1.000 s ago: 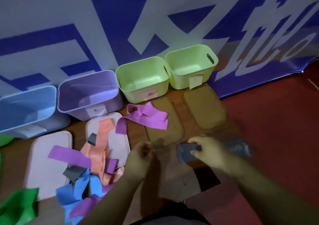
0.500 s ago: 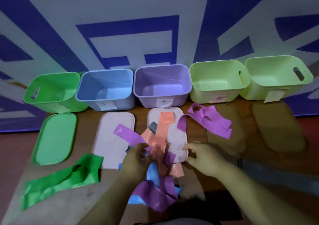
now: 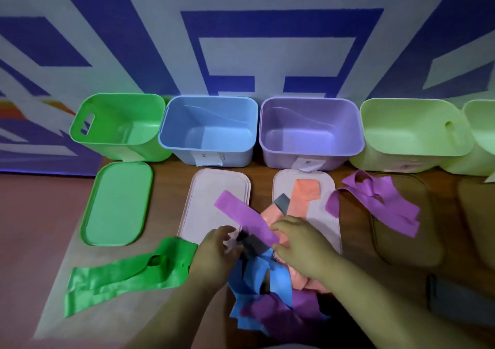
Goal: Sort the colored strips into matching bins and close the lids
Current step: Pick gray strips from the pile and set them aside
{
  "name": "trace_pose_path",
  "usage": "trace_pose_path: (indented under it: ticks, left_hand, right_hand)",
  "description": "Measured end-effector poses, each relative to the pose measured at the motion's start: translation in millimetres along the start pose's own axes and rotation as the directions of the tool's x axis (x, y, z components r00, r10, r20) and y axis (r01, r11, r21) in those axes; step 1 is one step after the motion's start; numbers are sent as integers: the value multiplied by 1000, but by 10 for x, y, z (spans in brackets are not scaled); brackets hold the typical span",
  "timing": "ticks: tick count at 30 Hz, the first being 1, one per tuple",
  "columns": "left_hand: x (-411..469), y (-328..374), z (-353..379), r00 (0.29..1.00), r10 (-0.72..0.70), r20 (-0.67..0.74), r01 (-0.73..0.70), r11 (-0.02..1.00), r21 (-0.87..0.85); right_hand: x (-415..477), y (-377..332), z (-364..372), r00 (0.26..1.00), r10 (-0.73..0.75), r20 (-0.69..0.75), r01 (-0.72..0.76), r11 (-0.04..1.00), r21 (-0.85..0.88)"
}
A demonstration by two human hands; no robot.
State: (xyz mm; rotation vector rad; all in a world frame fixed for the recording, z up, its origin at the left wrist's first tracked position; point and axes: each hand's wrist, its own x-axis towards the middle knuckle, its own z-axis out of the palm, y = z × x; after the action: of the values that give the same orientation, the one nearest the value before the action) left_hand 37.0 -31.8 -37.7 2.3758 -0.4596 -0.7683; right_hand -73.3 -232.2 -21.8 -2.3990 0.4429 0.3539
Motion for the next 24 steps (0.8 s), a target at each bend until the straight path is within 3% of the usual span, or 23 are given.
trace_pose_path:
  ticks: [6,15,24]
  left_hand:
    - [165,1,119,998,-25,64,21,998,63]
    - [237,49,189,998,-63,23,62,996,65]
    - [124,155,-26,983,-184,-1,182,973,-142]
  right_hand:
    - [222,-21,209,997,-78,12,78,986,-146]
    - [387,301,451,992,-86,87,112,925,-362]
    - [325,398,453,991,-125,51,135,899,-416]
